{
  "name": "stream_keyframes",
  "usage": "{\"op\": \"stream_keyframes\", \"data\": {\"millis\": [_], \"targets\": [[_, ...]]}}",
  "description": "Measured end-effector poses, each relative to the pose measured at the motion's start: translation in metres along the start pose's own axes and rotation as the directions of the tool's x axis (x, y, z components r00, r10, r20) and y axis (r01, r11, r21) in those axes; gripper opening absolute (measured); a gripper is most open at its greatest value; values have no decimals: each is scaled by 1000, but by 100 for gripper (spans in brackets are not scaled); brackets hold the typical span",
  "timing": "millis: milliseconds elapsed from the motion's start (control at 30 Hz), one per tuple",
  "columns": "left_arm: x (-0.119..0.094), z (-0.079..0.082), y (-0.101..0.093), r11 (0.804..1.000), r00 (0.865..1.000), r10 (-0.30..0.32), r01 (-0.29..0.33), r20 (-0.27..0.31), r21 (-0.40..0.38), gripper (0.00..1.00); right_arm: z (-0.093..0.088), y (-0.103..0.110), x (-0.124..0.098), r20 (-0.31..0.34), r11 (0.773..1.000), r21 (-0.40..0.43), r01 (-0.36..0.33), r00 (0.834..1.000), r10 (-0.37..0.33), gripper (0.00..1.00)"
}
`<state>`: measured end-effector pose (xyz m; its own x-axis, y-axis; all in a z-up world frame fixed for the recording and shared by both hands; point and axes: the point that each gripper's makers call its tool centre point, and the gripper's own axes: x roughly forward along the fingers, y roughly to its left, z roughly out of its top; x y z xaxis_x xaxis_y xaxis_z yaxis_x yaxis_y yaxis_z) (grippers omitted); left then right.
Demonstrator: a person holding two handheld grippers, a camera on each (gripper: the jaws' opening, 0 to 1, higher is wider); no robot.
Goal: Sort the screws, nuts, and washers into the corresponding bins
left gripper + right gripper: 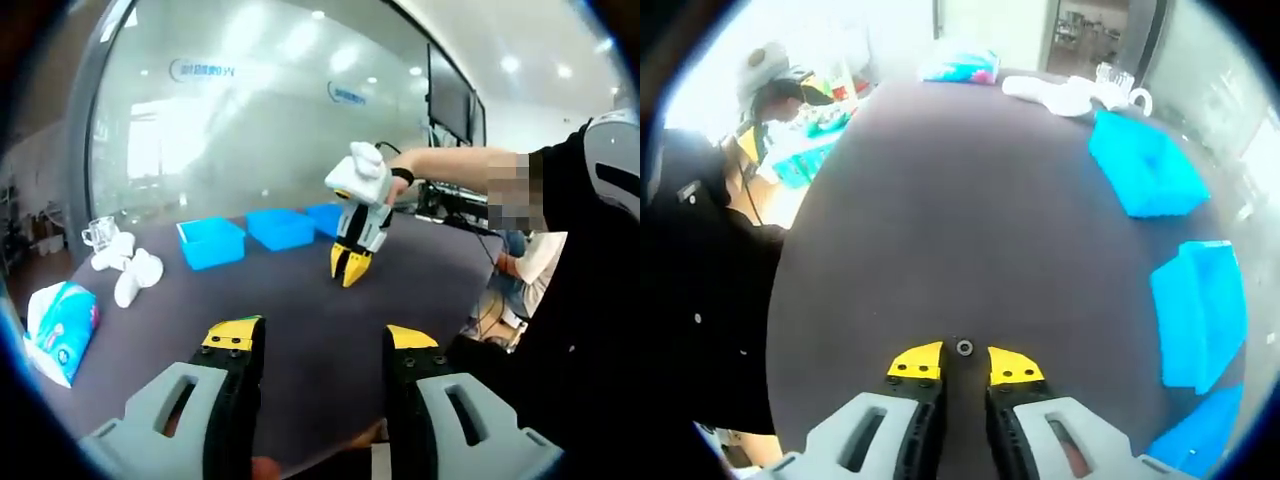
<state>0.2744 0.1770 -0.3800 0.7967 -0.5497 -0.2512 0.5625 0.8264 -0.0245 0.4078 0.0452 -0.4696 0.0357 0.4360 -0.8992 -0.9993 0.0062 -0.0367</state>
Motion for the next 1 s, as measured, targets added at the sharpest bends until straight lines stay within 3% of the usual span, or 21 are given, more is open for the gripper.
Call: {"op": "stream_keyframes", "data": {"millis": [233, 500, 733, 867, 1000], "targets": [[0, 1, -1, 1000, 1000, -3, 3, 1, -2, 46, 3, 8, 1, -18, 1000, -27, -4, 1000, 3, 3], [-1, 3, -3, 1000, 1000, -5, 5, 9, 3, 46, 3, 12, -1, -17, 998, -50, 29, 999, -30, 2], [-4, 10, 3, 1000, 999, 20, -20, 33, -2, 46, 13, 21, -16, 107, 998, 7, 57, 993, -58, 2], [-5, 14, 6, 1000, 998, 31, -31, 47, -3, 46, 17, 21, -36, 228, 989, 87, 119, 964, -136, 2], [-5, 17, 9, 999, 997, 41, -41, 66, -12, 46, 13, 19, -57, 326, 968, 172, 180, 917, -228, 2]]}}
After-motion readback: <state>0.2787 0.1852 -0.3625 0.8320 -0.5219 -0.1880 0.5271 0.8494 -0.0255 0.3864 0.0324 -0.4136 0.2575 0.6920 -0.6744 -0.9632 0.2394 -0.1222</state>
